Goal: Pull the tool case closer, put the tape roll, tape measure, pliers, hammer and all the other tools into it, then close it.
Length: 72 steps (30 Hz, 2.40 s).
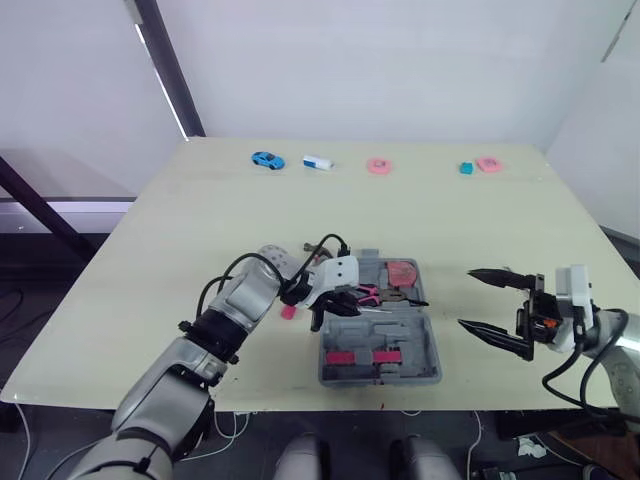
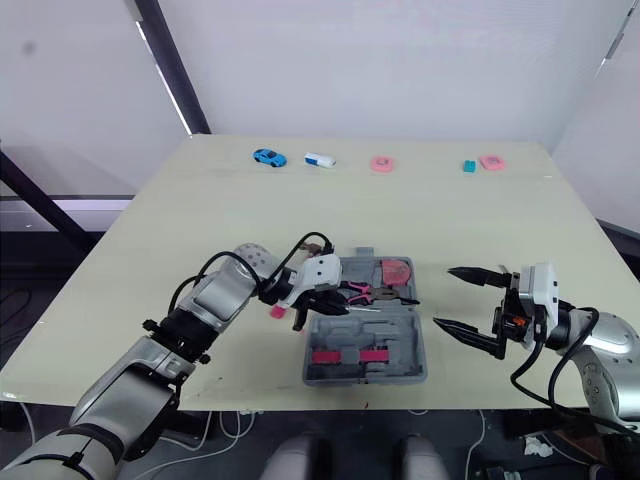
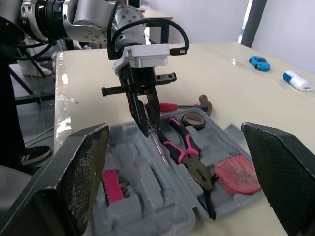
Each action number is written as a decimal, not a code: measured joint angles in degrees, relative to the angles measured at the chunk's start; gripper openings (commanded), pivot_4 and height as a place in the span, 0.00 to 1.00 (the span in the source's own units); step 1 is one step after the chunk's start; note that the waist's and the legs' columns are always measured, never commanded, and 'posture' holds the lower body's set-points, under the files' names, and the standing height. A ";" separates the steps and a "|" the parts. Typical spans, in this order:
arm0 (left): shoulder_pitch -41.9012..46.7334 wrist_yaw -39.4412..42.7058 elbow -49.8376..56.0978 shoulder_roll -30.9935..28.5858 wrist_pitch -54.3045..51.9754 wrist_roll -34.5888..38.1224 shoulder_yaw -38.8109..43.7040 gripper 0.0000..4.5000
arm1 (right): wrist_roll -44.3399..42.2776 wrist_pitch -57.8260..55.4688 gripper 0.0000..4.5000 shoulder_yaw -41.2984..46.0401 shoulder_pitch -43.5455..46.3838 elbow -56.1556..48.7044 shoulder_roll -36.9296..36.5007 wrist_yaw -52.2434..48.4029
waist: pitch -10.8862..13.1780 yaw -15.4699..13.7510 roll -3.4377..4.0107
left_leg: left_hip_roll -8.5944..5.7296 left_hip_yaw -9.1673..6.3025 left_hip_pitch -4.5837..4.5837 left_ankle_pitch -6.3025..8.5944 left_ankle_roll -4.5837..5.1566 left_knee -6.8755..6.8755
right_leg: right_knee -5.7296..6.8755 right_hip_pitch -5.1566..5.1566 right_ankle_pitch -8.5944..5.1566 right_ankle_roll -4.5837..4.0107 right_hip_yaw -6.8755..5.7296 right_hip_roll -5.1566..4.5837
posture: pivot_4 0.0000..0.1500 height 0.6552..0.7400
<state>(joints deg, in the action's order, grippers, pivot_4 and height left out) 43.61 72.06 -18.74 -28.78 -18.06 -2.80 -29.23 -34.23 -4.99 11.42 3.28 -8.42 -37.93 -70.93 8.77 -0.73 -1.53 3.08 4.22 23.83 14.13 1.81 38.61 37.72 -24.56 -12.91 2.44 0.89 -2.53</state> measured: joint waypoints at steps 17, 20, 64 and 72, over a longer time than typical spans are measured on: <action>2.86 2.39 -2.22 3.24 -0.80 -4.74 -2.78 0.03 | 0.78 1.83 1.00 0.19 -0.79 0.54 0.64 1.04 | 0.00 0.00 0.00 | 0.00 -0.03 0.00 0.00 0.00 0.02 | 0.03 0.00 0.00 0.00 0.00 0.01 | 1.00 0.99; 3.12 2.61 -2.34 3.65 -1.15 -5.07 -2.78 0.03 | 1.11 2.28 1.00 0.19 -1.13 0.64 0.64 0.96 | 0.00 0.02 0.00 | 0.00 -0.02 -0.01 0.00 0.00 0.02 | 0.03 0.00 0.00 0.00 0.00 0.01 | 1.00 0.99; 3.04 0.92 -0.40 3.90 3.62 -3.88 1.87 0.37 | 4.68 3.98 1.00 -1.27 -1.72 2.17 0.62 0.29 | 0.00 0.05 0.00 | -0.01 -0.10 -0.03 0.00 0.00 0.18 | 0.16 0.06 0.01 0.01 0.02 0.03 | 1.00 0.99; -3.54 3.32 -4.84 4.63 18.97 3.58 7.07 0.03 | 4.67 3.96 1.00 -1.99 -0.76 2.23 0.69 0.57 | 0.00 -0.12 0.01 | 0.00 -0.06 0.00 0.00 0.00 0.20 | 0.14 0.06 0.02 0.00 0.03 0.03 | 1.00 0.99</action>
<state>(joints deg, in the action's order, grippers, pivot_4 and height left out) 40.07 75.38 -23.57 -24.15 0.91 0.78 -22.17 -29.57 -1.04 9.43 2.52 -6.19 -37.24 -70.36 8.77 -0.85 -1.53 3.08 4.16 23.84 14.13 1.81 38.81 37.86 -24.50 -12.89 2.44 0.92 -2.51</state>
